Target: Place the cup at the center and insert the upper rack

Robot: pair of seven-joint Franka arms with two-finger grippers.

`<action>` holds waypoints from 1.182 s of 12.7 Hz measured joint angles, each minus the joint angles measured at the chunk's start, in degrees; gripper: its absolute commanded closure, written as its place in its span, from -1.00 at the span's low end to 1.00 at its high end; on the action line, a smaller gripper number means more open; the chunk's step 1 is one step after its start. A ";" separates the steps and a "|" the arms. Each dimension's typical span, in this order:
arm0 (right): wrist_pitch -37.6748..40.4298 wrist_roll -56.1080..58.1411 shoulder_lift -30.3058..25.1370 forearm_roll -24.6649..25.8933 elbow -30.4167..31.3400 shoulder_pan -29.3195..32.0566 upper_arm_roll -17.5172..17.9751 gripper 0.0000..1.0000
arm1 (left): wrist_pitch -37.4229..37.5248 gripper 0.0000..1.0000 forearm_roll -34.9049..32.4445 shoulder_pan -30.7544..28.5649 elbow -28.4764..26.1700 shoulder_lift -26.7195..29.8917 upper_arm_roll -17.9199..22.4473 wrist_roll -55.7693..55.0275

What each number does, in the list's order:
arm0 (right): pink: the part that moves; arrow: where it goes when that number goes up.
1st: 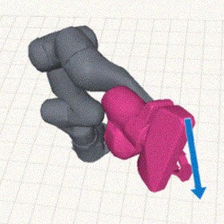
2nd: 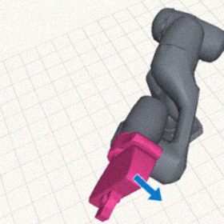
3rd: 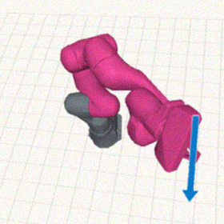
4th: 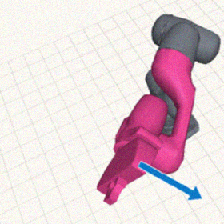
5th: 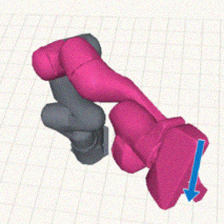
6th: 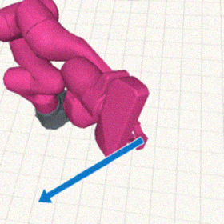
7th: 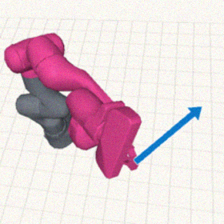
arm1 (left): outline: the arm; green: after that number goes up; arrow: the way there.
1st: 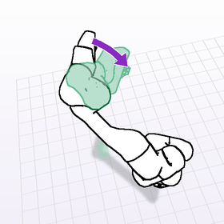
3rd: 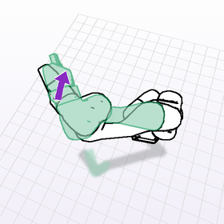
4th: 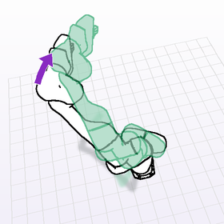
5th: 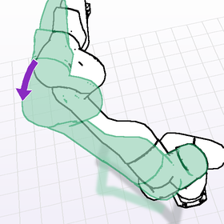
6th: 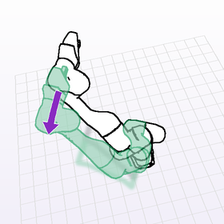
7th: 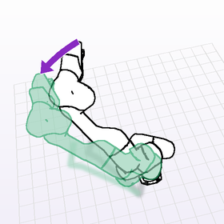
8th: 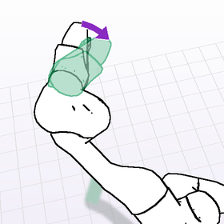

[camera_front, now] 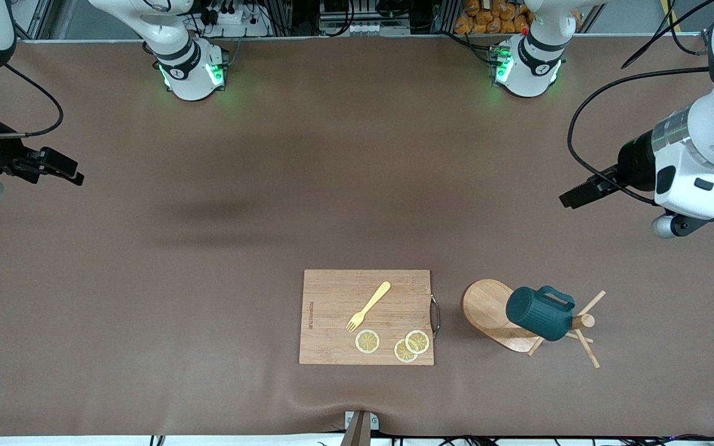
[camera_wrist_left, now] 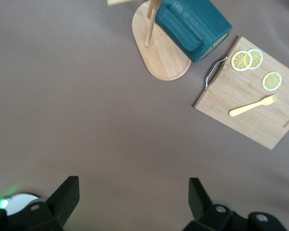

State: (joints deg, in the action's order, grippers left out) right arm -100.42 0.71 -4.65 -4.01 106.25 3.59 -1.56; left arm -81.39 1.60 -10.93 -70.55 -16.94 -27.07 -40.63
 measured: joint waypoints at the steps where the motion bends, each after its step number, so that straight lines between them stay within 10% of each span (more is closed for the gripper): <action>1: 0.16 0.08 -0.31 1.36 -0.03 -0.03 0.21 -1.00 | 0.01 -1.00 -0.34 0.80 0.00 0.63 1.92 4.49; 5: 3.37 0.09 -4.04 3.28 -1.73 -0.30 0.79 -1.00 | 0.59 -1.00 -0.43 10.85 -1.51 4.95 18.84 21.58; 15: 9.35 1.14 -4.73 3.34 -5.32 -1.07 0.61 -1.00 | -6.17 -1.00 -0.45 11.57 -18.87 18.05 23.24 26.71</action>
State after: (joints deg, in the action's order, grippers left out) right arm -91.07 1.85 -9.38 -0.67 100.93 2.53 -0.95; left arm -87.56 1.14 0.64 -89.42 1.11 -3.83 -13.92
